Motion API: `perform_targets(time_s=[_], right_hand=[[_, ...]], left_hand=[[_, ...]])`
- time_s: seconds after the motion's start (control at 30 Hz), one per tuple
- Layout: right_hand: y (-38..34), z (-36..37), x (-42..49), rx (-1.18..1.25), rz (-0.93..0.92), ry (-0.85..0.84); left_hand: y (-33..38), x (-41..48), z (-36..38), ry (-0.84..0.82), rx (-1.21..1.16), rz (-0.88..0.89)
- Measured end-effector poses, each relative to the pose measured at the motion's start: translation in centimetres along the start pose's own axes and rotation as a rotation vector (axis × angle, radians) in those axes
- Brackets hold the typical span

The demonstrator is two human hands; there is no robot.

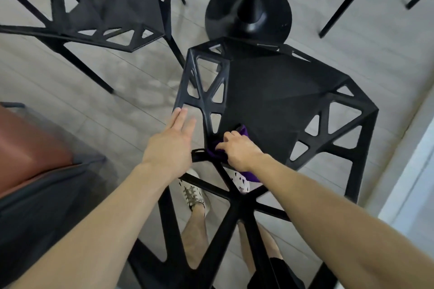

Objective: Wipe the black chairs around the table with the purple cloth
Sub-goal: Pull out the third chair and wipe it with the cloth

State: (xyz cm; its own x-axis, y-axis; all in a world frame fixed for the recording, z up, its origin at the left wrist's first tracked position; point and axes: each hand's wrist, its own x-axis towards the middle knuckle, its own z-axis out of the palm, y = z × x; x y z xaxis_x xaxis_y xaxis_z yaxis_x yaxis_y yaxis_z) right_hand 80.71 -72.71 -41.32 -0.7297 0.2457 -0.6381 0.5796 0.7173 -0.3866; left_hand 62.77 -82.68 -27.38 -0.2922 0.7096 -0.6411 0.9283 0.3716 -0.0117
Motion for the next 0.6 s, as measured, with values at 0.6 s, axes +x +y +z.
perform_targets(time_s=[0.6], right_hand=[[0.2,-0.3,-0.3,0.006,0.141,-0.179]], left_hand=[[0.6,0.3,-0.6,0.006,-0.101,-0.209]])
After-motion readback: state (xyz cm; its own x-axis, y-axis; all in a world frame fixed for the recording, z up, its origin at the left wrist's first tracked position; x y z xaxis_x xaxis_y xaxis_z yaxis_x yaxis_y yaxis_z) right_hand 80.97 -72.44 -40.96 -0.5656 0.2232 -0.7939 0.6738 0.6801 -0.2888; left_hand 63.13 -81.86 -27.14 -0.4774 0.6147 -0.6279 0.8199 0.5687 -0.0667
